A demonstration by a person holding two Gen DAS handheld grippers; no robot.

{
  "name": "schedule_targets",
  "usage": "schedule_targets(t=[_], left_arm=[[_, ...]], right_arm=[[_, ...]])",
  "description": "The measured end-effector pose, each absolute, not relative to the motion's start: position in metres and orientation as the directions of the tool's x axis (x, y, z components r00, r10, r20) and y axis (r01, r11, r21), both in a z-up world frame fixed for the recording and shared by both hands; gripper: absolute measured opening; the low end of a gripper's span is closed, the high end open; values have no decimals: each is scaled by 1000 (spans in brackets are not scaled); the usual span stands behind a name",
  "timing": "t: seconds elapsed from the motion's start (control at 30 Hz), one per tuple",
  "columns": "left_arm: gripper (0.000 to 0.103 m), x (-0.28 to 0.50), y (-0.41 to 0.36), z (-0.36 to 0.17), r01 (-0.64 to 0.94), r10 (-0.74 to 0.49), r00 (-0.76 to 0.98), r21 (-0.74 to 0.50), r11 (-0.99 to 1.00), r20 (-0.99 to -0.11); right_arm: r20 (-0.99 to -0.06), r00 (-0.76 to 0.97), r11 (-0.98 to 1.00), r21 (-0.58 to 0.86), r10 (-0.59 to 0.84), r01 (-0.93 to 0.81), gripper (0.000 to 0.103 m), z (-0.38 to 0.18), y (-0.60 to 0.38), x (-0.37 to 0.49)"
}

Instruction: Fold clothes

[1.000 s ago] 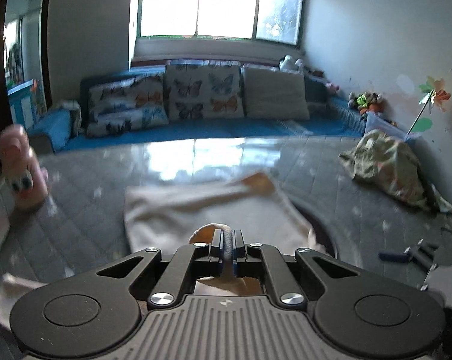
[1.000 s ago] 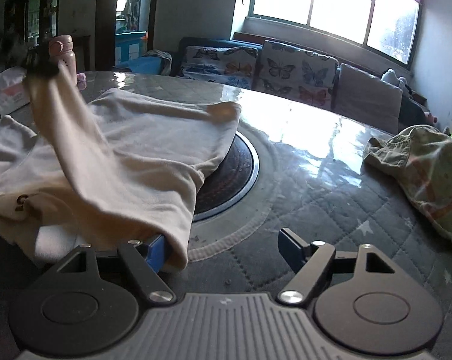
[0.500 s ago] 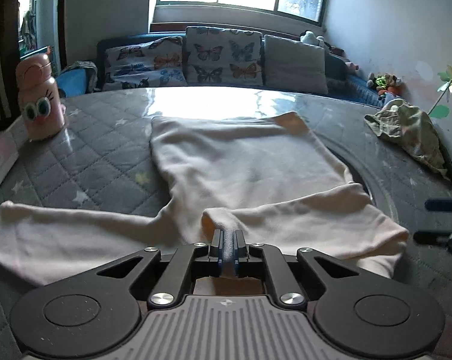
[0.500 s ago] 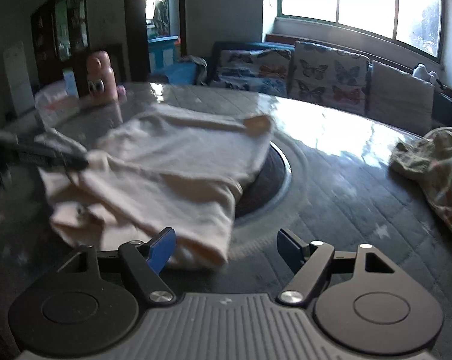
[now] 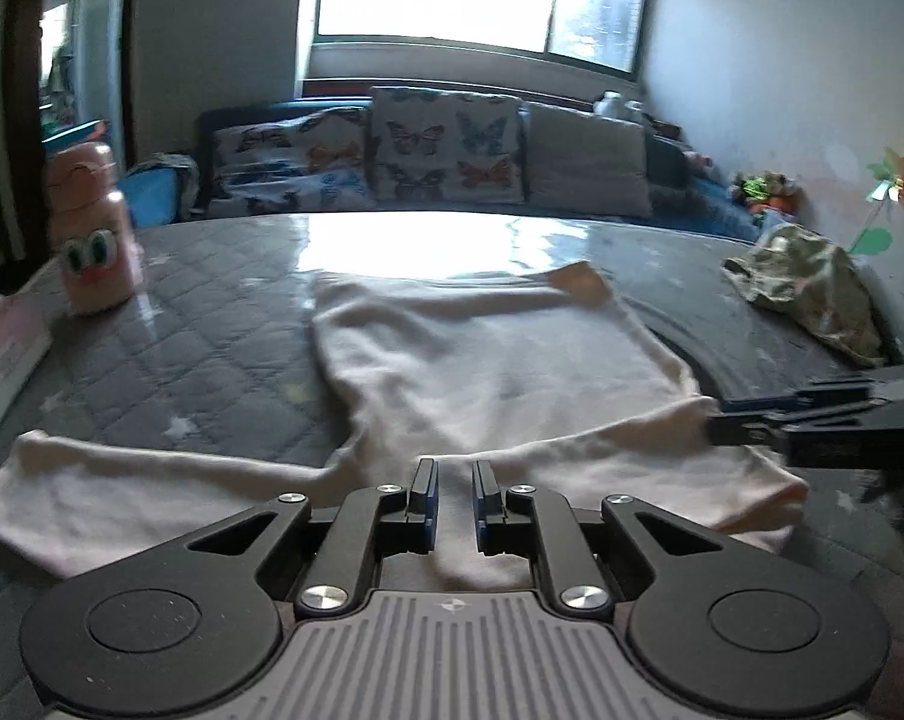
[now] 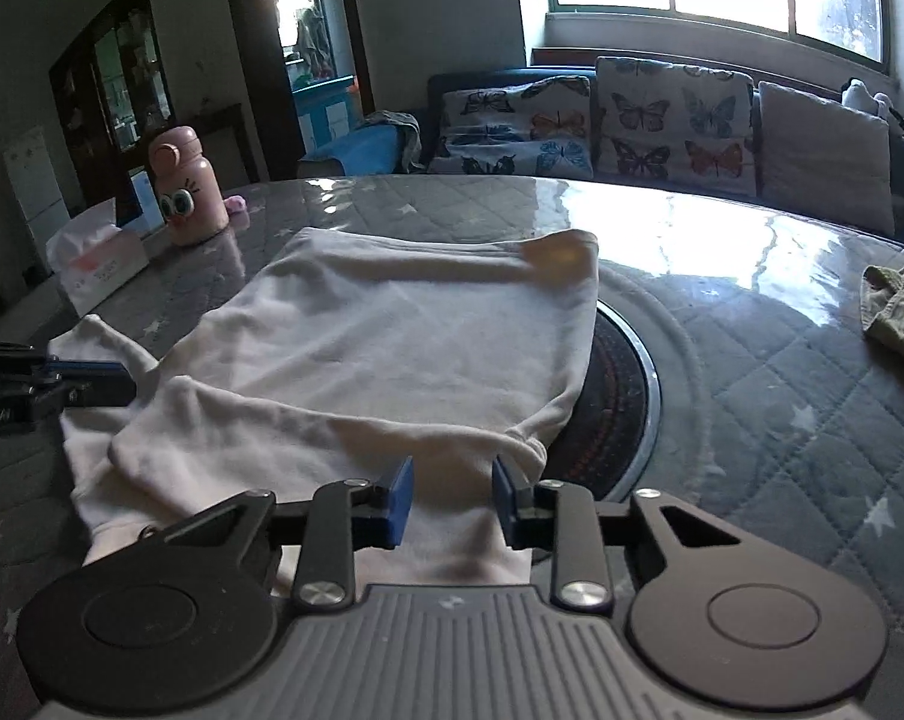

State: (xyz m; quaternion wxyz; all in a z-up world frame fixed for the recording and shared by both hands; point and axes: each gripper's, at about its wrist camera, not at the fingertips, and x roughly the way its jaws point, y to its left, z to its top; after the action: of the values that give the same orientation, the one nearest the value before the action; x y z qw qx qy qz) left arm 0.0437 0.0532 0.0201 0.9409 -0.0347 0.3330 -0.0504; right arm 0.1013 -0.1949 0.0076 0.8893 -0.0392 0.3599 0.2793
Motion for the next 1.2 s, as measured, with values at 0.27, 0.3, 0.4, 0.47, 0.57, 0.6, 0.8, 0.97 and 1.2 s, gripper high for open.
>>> schedule_targets(t=[0.27,0.3,0.4,0.47,0.57,0.6,0.8,0.97,1.2], left_arm=[[13,64,46,-4,76,-129,730,-108,991,-671],[13,63,48,-4,75,-130,731,-111,991,-670],[13,59,51,-1,74,-137,743,-123,990,-655],[13,61,53,-3,70,-135,742,-124,990,-657],[13,62,54,-6,67,-127,738,-116,991,-662],[14,60,55,-5,65,-128,740,-118,991,-660],[29,42,77,9,10,-77,771,-109,994,-632],[46,24,113,16,-101,18,789,-101,990,-614],[56,1,158,13,-263,167,776,-71,962,-609]], right_arm=[[-673,605,858,89,427,-506,23,-4,-187,112],[-673,608,860,85,423,-504,23,-2,-187,112],[-659,620,857,74,425,-509,24,3,-186,110],[-664,614,854,72,427,-515,24,2,-183,111],[-671,617,856,53,412,-514,24,-3,-179,112],[-669,620,857,49,409,-513,26,-2,-178,112],[-661,594,818,52,458,-573,37,10,-162,94],[-662,527,730,44,532,-682,40,11,-125,65],[-681,490,659,-15,543,-752,42,2,-81,43]])
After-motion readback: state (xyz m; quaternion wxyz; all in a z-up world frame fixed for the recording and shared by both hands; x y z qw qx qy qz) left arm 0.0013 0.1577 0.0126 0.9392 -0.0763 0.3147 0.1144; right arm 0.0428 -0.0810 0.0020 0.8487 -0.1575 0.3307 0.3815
